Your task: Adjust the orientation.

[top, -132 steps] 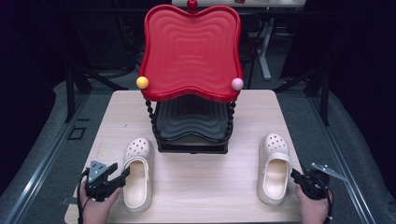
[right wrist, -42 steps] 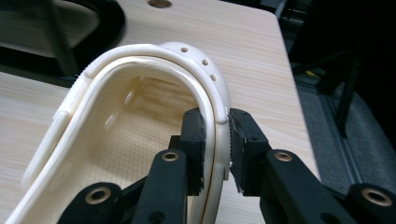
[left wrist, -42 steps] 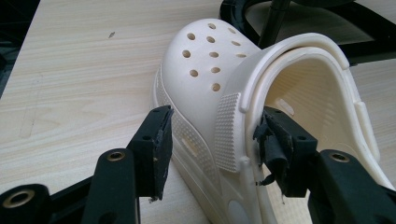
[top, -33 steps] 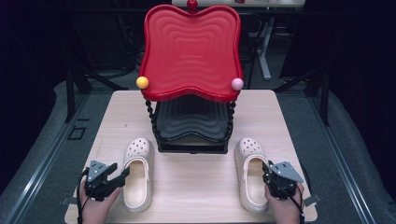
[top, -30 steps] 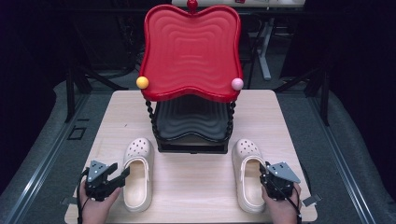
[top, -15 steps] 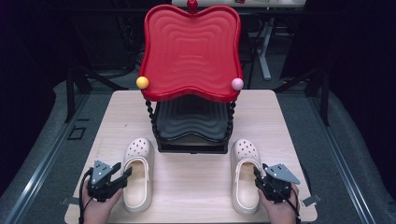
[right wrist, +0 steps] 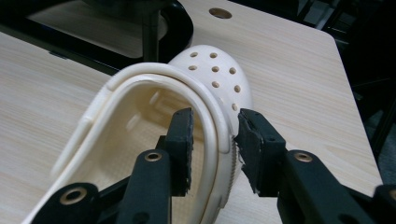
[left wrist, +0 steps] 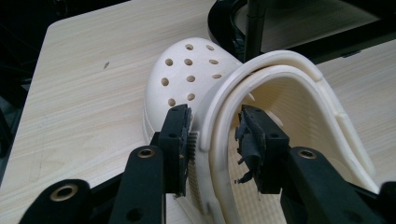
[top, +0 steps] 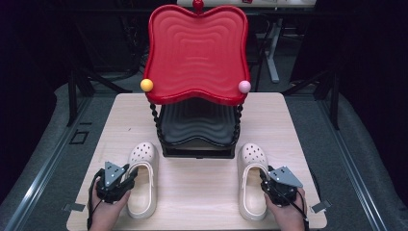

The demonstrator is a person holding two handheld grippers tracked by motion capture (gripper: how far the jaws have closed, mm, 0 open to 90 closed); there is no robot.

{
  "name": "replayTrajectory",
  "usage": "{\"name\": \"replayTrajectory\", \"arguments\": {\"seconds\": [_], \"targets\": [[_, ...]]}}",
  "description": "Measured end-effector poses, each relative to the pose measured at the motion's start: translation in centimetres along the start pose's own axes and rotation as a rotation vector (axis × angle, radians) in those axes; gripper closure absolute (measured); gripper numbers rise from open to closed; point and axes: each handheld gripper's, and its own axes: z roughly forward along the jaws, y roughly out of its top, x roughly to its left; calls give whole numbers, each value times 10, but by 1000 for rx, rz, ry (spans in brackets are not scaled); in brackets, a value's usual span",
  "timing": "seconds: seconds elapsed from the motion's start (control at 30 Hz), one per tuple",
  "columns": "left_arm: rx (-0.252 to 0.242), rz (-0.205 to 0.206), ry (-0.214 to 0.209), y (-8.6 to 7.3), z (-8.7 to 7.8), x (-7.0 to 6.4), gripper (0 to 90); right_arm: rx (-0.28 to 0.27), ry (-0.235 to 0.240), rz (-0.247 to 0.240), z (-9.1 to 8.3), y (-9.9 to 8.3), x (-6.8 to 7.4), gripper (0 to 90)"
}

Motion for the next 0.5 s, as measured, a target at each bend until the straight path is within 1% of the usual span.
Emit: {"name": "replayTrajectory", "arguments": {"seconds": [0.17,0.23,0.33,0.37,0.43,0.47,0.5], "targets": [[10,59,46,3,6,-6,658,25,0,0,6,0,-2,695],[9,81,63,3,7,-7,678,29,-2,-11,8,0,-1,704],[12,88,64,3,7,-6,690,47,-9,-20,11,0,1,713],[12,89,63,3,8,-6,694,51,-14,-29,11,0,1,722],[13,92,58,3,7,-5,703,54,-17,-23,10,1,1,733],[14,80,47,3,7,-3,706,58,-17,-23,10,2,1,735],[14,80,47,3,7,-3,713,58,-17,-23,10,2,1,735]]}}
